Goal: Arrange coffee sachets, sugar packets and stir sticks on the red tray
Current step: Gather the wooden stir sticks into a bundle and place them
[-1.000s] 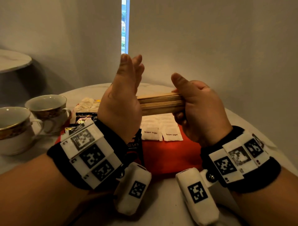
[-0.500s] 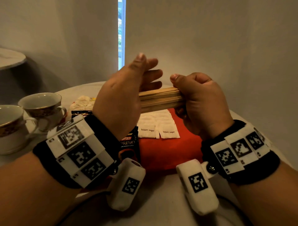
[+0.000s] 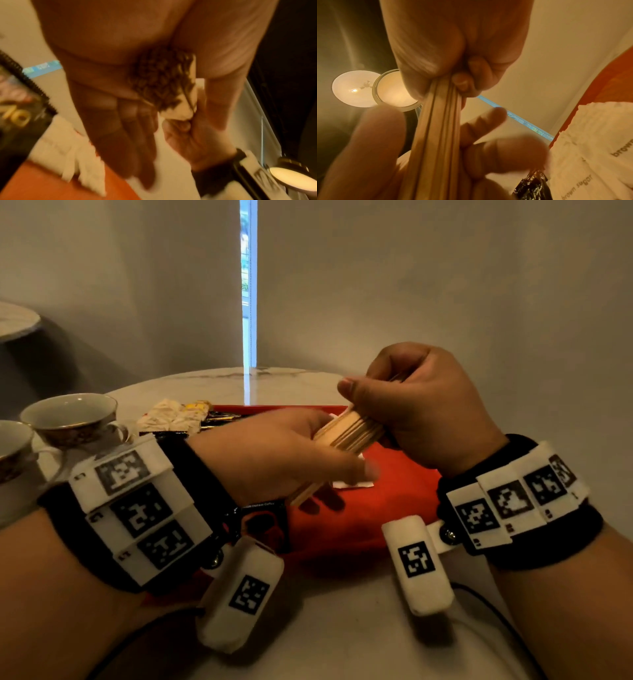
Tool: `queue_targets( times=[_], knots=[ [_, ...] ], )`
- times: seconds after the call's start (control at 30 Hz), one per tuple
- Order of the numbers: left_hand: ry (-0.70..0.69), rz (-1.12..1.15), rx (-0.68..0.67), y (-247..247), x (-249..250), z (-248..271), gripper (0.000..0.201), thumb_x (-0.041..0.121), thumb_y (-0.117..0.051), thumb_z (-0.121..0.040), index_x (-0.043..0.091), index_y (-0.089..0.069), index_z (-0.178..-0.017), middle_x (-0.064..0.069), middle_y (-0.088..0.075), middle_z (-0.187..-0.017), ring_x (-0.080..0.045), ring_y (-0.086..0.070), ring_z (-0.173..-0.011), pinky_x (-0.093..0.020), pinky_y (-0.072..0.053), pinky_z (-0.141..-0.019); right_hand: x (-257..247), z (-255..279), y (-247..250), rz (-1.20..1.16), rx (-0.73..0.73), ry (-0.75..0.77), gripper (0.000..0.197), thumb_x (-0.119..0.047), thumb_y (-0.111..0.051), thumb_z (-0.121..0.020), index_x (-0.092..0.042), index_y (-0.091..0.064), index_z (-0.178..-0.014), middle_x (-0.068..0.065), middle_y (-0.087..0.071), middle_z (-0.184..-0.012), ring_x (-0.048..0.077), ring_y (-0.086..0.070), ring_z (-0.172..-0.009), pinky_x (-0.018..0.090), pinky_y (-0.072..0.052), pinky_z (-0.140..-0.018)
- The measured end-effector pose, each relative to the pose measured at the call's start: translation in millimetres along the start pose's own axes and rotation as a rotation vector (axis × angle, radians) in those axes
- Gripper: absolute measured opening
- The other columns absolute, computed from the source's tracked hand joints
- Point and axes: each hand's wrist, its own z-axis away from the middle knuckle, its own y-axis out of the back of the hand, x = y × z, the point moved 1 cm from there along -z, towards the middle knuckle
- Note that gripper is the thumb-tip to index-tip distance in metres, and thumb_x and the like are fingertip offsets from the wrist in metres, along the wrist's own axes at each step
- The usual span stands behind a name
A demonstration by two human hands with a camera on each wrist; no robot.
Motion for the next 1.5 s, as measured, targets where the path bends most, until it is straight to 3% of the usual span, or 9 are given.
queue_targets(
  times=[0.3,0.37,0.5,0.67,0.8,1.07,1.2,1.33,1.5],
  knots=[
    [0.0,-0.087,-0.004,-7,-1,1,0.031,0.031,-0.078,-0.082,0.017,-0.059,-0.102,-0.01,-0.062,-0.069,-0.029,-0.058,-0.058,-0.042,-0.049,-0.064,-5,1,2,0.055,-0.108,0.026,0.028,-0.037,-0.078,-0.078,-0.015,-0.062,-0.071,0.002,-0.065,-0.063,0.01,-0.062,-0.051,0.021,-0.047,-0.045],
    [-0.007,-0.1,0.013,-8,-1,0,0.029,0.031,-0.076,-0.083,0.017,-0.058,-0.1,-0.008,-0.061,-0.064,-0.025,-0.056,-0.054,-0.039,-0.047,-0.061,-3,-2,5,0.091,-0.111,0.018,0.037,-0.057,-0.071,-0.077,-0.021,-0.068,-0.085,0.001,-0.071,-0.079,0.01,-0.068,-0.069,0.023,-0.054,-0.058],
    [0.021,-0.139,0.026,-8,-2,-1,0.021,0.028,-0.074,-0.086,0.02,-0.057,-0.093,-0.006,-0.061,-0.062,-0.021,-0.057,-0.052,-0.036,-0.047,-0.06,3,-6,13,-0.043,-0.05,0.021,0.081,-0.096,-0.045,-0.061,-0.037,-0.069,-0.111,-0.001,-0.071,-0.113,0.021,-0.067,-0.105,0.052,-0.056,-0.091],
    [0.051,-0.163,0.036,-6,2,0,0.017,0.025,-0.071,-0.087,0.02,-0.057,-0.094,0.001,-0.06,-0.054,-0.012,-0.055,-0.044,-0.026,-0.044,-0.049,1,-7,-2,-0.013,-0.261,0.04,0.115,-0.106,-0.029,-0.043,-0.032,-0.062,-0.125,0.003,-0.067,-0.13,0.017,-0.06,-0.124,0.043,-0.046,-0.107],
    [0.02,-0.112,-0.009,-7,3,2,0.016,0.023,-0.072,-0.086,0.022,-0.057,-0.09,-0.001,-0.06,-0.056,-0.015,-0.055,-0.047,-0.029,-0.045,-0.053,0,-3,7,-0.179,-0.22,0.082,0.11,-0.1,-0.032,-0.055,-0.024,-0.064,-0.129,0.004,-0.067,-0.131,0.021,-0.058,-0.129,0.057,-0.04,-0.11],
    [-0.037,0.158,-0.145,-8,-3,3,0.019,0.018,-0.072,-0.073,0.014,-0.056,-0.081,-0.007,-0.053,-0.06,-0.018,-0.048,-0.043,-0.028,-0.04,-0.047,1,-3,-2,-0.498,-0.159,0.012,0.071,-0.073,-0.065,-0.067,-0.009,-0.075,-0.098,0.018,-0.074,-0.098,0.043,-0.071,-0.098,0.051,-0.056,-0.084],
    [-0.088,0.361,-0.082,-6,-1,1,0.017,0.013,-0.066,-0.074,0.013,-0.049,-0.079,-0.005,-0.044,-0.057,-0.015,-0.038,-0.041,-0.023,-0.035,-0.044,5,-5,-2,-0.769,-0.081,-0.091,0.08,-0.067,-0.06,-0.069,-0.005,-0.062,-0.121,0.015,-0.07,-0.101,0.035,-0.068,-0.1,0.047,-0.057,-0.086],
    [-0.172,0.539,-0.056,-2,-1,-1,0.015,0.015,-0.063,-0.081,0.019,-0.059,-0.068,0.001,-0.043,-0.056,-0.011,-0.039,-0.041,-0.024,-0.034,-0.047,18,-1,-22,-0.665,-0.296,-0.198,0.08,-0.072,-0.077,-0.058,-0.017,-0.068,-0.115,0.005,-0.073,-0.103,0.026,-0.067,-0.1,0.038,-0.055,-0.081],
    [-0.2,0.733,-0.184,-7,-3,-1,0.021,0.017,-0.056,-0.086,0.019,-0.056,-0.065,0.004,-0.042,-0.053,-0.006,-0.04,-0.039,-0.021,-0.036,-0.044,18,8,-44,-0.87,-0.381,-0.272,0.068,-0.051,-0.071,-0.078,-0.008,-0.058,-0.13,0.015,-0.067,-0.105,0.027,-0.069,-0.094,0.037,-0.058,-0.074]
  ],
)
